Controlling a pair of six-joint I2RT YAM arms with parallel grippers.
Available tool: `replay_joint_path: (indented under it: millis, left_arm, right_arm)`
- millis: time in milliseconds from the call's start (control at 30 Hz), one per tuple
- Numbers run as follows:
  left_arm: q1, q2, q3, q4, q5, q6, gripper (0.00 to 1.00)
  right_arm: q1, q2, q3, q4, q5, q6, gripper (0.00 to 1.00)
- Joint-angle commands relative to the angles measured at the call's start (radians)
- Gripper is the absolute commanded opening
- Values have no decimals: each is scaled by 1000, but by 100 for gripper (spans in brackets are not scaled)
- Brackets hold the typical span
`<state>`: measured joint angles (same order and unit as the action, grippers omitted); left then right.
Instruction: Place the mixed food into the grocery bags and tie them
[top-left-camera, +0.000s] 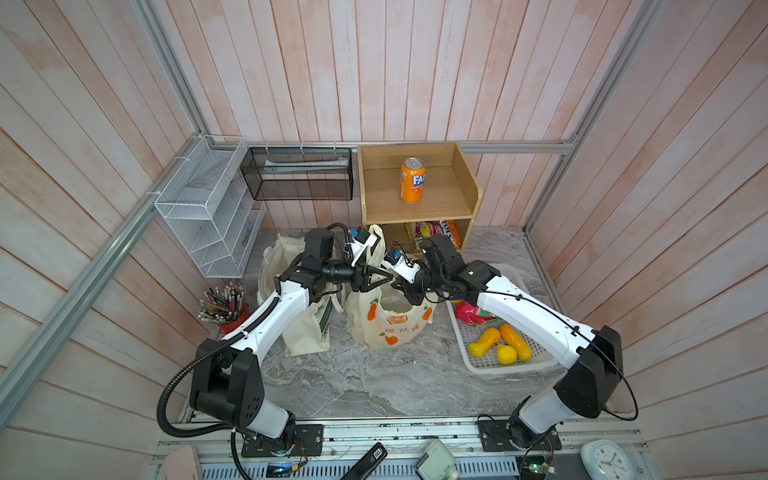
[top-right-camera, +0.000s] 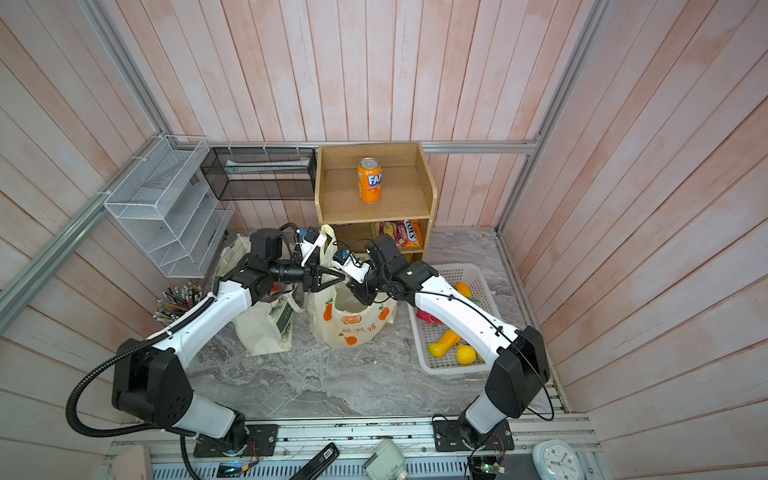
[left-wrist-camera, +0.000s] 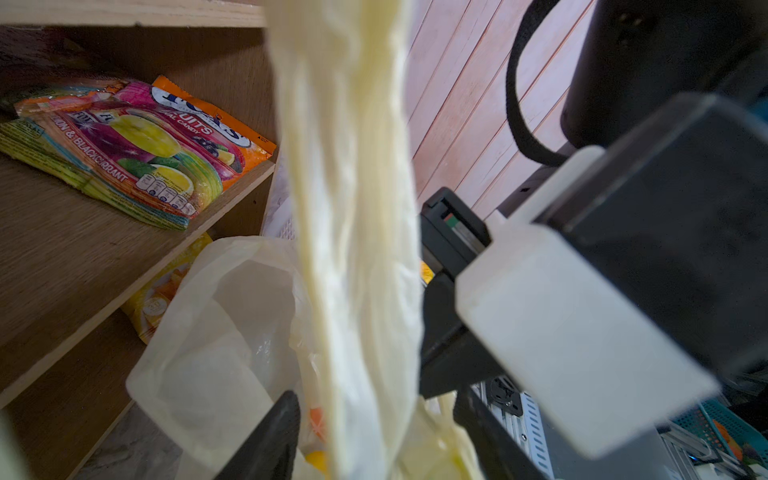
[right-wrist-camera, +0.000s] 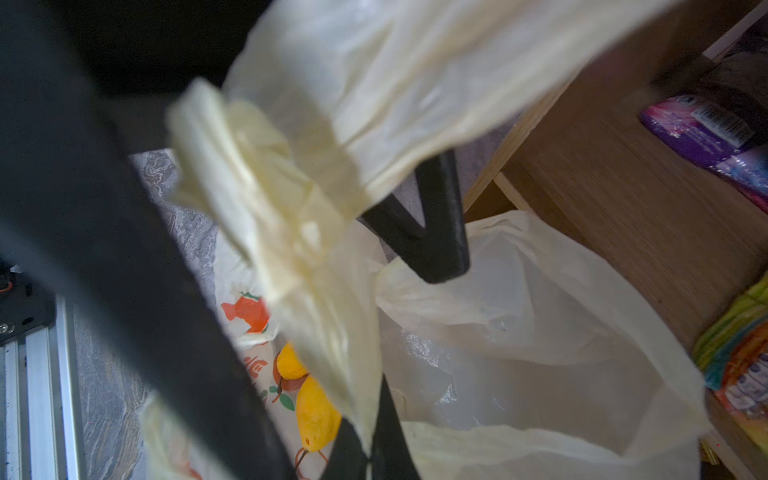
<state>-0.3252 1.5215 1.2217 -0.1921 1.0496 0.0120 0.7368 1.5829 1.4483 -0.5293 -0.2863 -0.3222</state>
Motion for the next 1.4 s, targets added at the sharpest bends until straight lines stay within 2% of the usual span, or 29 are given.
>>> replay_joint_path:
  millis: [0, 133, 267, 467, 567, 733, 933, 1367]
  left_arm:
    - [8, -8, -4, 31, 15, -3, 51]
    - [9, -6, -5, 39, 20, -7, 37]
    - [9, -7, -12, 37, 24, -9, 34]
    - [10, -20, -32, 32, 35, -3, 48]
    - [9, -21, -36, 33, 39, -3, 51]
    - [8, -13, -31, 36, 48, -8, 51]
    - [9, -12, -27, 59, 53, -19, 47]
    - [9, -29, -33, 87, 27, -38, 52]
  right_arm:
    - [7, 18, 32, -21, -8, -11, 0]
    - [7, 13, 29, -17, 4, -11, 0]
    - [6, 4, 25, -9, 21, -8, 0]
    - [0, -3, 25, 2, 27, -2, 0]
    - [-2, -3, 33, 5, 27, -1, 0]
    - [-1, -2, 53, 3, 6, 3, 0]
    - [4, -2, 63, -3, -2, 1, 0]
    - [6, 17, 56, -23, -4, -7, 0]
